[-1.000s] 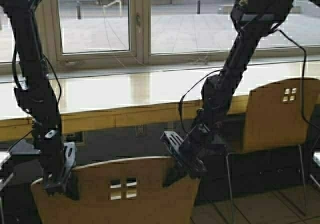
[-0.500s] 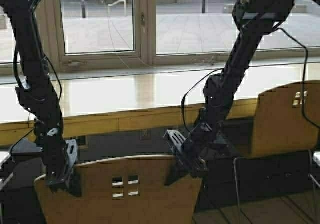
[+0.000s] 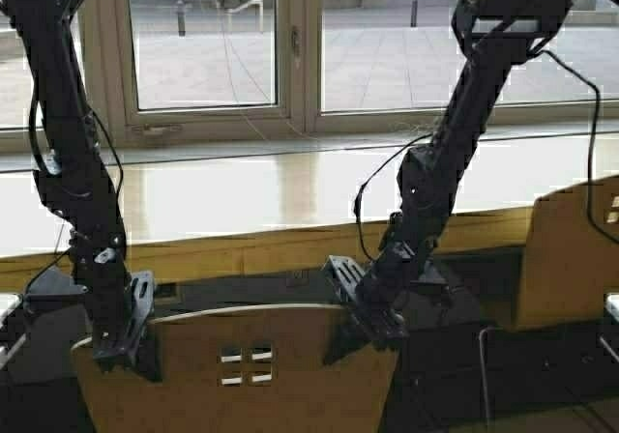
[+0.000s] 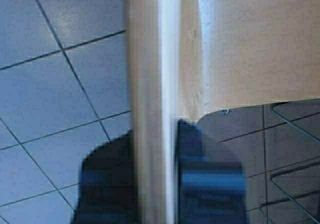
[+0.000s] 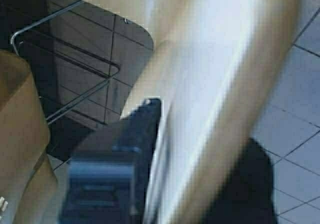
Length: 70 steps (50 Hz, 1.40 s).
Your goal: Push the chairs under the table
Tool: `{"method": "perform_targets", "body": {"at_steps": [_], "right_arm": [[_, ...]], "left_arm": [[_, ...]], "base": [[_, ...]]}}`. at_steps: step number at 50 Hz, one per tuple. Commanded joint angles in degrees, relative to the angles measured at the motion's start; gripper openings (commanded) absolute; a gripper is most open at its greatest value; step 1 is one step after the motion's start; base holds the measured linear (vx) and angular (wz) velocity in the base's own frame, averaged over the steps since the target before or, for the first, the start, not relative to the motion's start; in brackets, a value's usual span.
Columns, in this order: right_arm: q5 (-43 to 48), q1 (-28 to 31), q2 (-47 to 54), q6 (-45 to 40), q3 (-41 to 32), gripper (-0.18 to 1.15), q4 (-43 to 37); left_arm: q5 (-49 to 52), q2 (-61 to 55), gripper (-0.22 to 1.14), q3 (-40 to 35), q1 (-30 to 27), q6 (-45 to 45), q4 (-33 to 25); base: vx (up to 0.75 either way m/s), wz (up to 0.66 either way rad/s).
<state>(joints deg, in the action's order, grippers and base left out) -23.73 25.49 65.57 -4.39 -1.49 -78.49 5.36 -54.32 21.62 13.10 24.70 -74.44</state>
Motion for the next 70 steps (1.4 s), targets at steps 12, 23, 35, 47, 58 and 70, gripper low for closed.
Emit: {"method": "perform_targets", "body": {"at_steps": [12, 23, 35, 47, 58, 70], "right_arm": [[2.6, 0.7, 1.5, 2.5, -0.4, 0.04, 1.1], [2.5, 0.7, 1.2, 2.5, 0.8, 0.04, 1.1], [2.9, 0.0, 1.8, 2.5, 0.3, 0.04, 1.1], [3.5, -0.7, 3.3, 2.5, -0.9, 0.04, 1.1], [3.0, -2.5, 3.2, 3.1, -0.9, 0.04, 3.3], [3.6, -2.8, 3.2, 3.2, -0.5, 0.04, 6.2]], "left_arm": [[-0.1, -1.4, 0.03, -5.5, 0.7, -2.2, 0.9], [0.2, -2.6, 0.03, -5.3, 0.7, -2.1, 1.1], [0.4, -2.9, 0.03, -5.3, 0.8, -2.2, 1.2], [-0.2, -3.3, 0.03, -5.2, 1.2, -2.1, 1.8], [-1.8, -3.2, 0.03, -5.6, 3.0, -2.0, 1.8], [-1.9, -3.4, 0.03, -5.4, 3.2, -1.8, 1.5]], "base": [[0.25, 0.03], [0.23, 0.04], [0.23, 0.05], [0.22, 0.05], [0.18, 0.05], [0.14, 0.05]]}}
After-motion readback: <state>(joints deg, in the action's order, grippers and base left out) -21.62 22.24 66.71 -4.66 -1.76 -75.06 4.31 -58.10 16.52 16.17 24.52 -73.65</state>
